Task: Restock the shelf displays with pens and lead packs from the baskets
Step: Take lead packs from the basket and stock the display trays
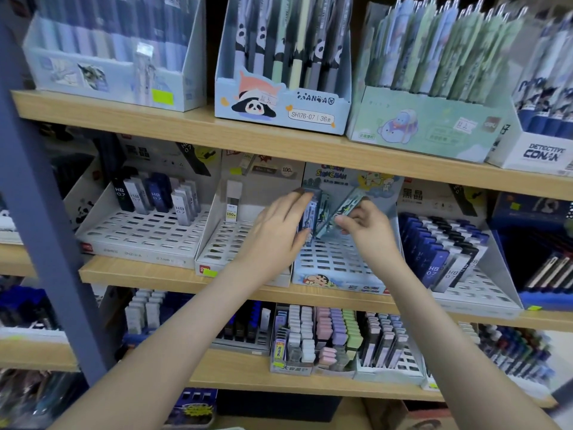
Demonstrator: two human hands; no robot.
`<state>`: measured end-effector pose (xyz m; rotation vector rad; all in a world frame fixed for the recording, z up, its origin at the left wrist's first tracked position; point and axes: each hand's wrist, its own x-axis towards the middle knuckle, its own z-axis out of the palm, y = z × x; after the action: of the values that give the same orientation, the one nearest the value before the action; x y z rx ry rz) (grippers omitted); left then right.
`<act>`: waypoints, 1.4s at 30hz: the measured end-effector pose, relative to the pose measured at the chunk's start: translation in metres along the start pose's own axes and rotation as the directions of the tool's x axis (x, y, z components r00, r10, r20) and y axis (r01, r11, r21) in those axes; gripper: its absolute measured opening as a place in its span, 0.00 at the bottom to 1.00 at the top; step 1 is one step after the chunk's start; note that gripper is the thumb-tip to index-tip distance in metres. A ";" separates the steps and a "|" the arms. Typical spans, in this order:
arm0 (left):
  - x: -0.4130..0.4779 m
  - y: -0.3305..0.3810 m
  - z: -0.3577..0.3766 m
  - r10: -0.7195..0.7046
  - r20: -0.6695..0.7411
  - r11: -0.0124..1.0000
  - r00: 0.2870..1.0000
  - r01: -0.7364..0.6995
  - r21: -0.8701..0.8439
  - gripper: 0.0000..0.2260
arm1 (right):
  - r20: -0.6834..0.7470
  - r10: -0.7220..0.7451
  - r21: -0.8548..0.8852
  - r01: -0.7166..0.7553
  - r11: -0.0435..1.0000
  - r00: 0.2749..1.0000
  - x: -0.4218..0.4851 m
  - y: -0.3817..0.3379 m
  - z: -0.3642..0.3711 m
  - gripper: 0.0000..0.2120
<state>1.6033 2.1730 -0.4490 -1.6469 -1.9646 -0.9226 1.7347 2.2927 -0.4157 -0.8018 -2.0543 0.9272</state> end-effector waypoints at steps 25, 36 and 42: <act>0.007 -0.012 0.019 0.071 0.045 0.997 0.996 -0.071 0.003 0.27 | 0.227 0.022 -0.426 0.079 0.901 0.974 0.024 -0.009 0.010 0.10; 0.004 -0.014 0.017 0.043 0.143 0.997 0.989 -0.034 -0.063 0.37 | 0.152 0.034 -0.361 0.024 0.932 0.988 0.022 0.002 0.009 0.11; 0.006 -0.014 0.015 -0.041 0.302 0.998 0.952 0.052 -0.028 0.46 | 0.202 0.036 -0.429 0.056 0.901 0.979 0.023 -0.006 0.009 0.09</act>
<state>1.5897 2.1873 -0.4585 -1.8613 -2.2043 -0.7620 1.7142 2.3035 -0.4065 -0.9544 -2.4931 0.5650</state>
